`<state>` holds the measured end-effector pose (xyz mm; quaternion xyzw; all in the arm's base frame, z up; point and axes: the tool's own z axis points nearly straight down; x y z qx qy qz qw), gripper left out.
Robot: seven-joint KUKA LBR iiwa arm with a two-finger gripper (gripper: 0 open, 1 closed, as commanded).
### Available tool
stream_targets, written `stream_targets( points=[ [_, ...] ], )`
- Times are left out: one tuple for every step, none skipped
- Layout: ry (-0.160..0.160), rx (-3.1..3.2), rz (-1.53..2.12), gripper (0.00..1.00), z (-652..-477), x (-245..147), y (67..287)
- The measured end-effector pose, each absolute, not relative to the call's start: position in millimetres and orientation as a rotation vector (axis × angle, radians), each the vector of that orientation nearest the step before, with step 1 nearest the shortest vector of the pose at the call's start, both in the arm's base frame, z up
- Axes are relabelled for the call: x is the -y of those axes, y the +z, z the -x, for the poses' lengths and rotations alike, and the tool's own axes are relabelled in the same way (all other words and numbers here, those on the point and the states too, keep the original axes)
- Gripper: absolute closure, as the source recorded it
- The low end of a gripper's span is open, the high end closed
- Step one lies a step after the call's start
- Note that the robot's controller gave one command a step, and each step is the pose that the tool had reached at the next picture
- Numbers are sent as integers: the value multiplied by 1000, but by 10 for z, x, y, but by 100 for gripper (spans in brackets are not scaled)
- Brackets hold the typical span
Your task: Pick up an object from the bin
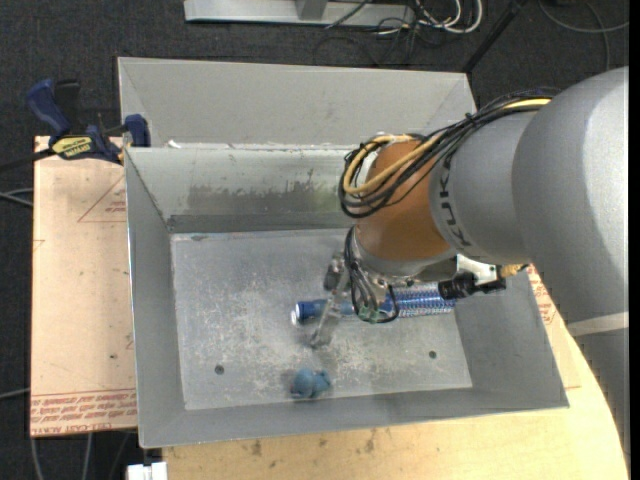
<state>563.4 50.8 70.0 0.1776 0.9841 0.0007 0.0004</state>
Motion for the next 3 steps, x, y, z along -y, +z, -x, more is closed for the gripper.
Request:
stream_targets(
  points=[
    [2, -3099, -502, 0, -5712, -593, 701],
    [0, -3105, -480, 0, -5528, -543, 698],
    [2, -3103, -480, 100, -5536, -544, 705]
  ],
)
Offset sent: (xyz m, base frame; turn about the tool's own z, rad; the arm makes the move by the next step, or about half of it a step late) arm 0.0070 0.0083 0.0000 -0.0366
